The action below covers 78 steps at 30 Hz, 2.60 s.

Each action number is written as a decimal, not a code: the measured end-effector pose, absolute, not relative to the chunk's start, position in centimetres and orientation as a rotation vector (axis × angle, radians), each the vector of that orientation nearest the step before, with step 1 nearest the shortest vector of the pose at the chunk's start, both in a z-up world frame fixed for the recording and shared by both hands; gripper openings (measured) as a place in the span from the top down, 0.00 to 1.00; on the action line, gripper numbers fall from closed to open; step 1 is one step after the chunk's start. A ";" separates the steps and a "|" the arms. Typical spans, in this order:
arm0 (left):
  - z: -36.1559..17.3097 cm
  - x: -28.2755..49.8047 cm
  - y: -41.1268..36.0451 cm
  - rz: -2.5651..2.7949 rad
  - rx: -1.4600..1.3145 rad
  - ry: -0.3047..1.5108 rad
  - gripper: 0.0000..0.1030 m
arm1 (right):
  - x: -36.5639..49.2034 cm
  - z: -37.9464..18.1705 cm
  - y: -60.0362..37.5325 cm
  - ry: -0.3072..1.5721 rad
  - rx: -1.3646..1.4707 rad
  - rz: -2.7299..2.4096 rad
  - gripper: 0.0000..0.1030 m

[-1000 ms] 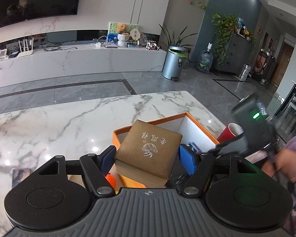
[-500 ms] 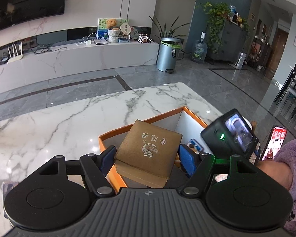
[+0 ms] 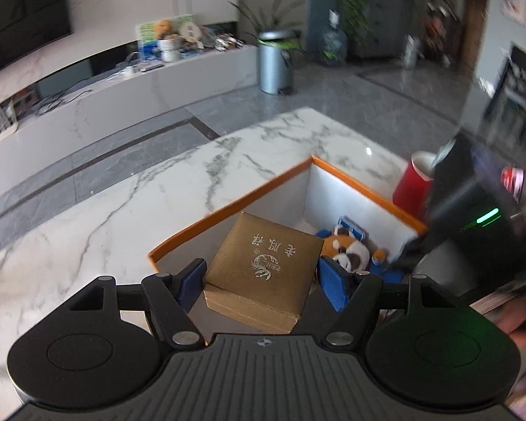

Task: Organize objects
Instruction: 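Place the brown gift box and black box into the orange box, open both grippers, then move both grippers back to the table toward the white glasses case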

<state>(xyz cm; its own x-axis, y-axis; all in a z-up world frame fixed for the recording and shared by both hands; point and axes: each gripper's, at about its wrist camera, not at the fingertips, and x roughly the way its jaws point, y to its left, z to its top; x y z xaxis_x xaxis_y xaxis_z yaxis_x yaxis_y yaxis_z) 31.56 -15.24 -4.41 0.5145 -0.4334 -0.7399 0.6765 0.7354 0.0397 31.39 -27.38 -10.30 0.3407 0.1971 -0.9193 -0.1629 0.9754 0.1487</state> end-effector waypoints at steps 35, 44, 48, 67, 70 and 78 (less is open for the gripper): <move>-16.8 32.6 -22.3 -0.976 1.287 1.346 0.30 | 29.5 -11.6 -30.4 1.118 0.039 0.376 0.45; -16.1 33.0 -20.2 -1.005 1.197 1.307 0.28 | 30.0 -11.5 -30.1 1.130 0.037 0.367 0.45; -14.0 32.3 -18.4 -1.023 1.119 1.244 0.28 | 30.0 -10.7 -29.9 1.134 0.029 0.347 0.44; -0.2 29.7 -1.9 -0.680 0.519 0.955 0.25 | 27.0 -0.3 -19.0 0.909 -0.209 0.523 0.60; -0.7 30.1 1.2 -0.634 0.508 0.946 0.23 | 26.5 -0.2 -16.2 0.926 -0.260 0.548 0.60; -5.2 31.1 4.2 -0.591 0.550 0.924 0.21 | 28.1 -3.6 -11.6 1.045 -0.448 0.559 0.60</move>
